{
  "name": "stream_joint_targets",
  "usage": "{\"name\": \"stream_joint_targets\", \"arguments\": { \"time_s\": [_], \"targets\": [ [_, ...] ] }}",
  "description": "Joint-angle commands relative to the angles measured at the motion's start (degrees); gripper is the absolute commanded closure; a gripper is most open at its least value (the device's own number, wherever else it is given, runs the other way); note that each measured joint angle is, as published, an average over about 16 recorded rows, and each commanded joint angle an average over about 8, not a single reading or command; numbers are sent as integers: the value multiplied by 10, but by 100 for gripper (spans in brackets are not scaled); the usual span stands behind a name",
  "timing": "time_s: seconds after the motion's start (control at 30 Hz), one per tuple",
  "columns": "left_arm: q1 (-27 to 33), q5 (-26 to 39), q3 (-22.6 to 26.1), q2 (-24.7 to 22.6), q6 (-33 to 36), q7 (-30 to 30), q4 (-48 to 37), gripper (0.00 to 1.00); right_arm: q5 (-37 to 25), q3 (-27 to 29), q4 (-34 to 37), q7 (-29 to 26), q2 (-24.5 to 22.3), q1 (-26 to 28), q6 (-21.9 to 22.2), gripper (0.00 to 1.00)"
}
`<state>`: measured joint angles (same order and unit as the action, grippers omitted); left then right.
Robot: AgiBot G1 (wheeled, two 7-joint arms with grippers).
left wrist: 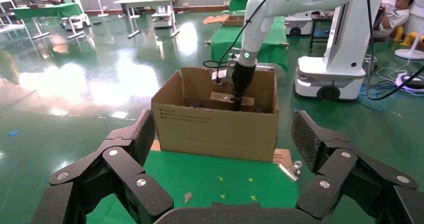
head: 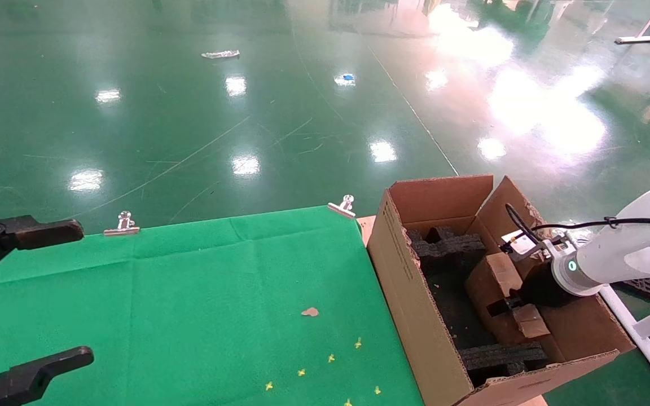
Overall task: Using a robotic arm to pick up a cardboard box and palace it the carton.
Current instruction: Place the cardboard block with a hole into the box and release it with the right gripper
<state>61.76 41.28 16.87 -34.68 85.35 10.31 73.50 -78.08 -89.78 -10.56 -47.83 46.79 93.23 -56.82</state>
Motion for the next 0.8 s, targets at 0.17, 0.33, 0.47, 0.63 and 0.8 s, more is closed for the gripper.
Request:
{"name": "stream_joint_targets", "arguments": {
  "time_s": [0.17,0.33,0.47,0.63,0.8],
  "targets": [
    [0,0,0,0,0,0,0,0,4,3,12,18,3,3,-9,0],
    [0,0,0,0,0,0,0,0,-1,-1,25,22,10,8,-13,0],
    [0,0,0,0,0,0,0,0,-5,-3,33,23,15,11,-15,0],
    [0,0,1,0,0,0,0,0,-9,-5,41,24,23,16,-18,0],
    [0,-1,1,0,0,0,0,0,-11,-7,47,25,28,18,-19,0]
  ]
}}
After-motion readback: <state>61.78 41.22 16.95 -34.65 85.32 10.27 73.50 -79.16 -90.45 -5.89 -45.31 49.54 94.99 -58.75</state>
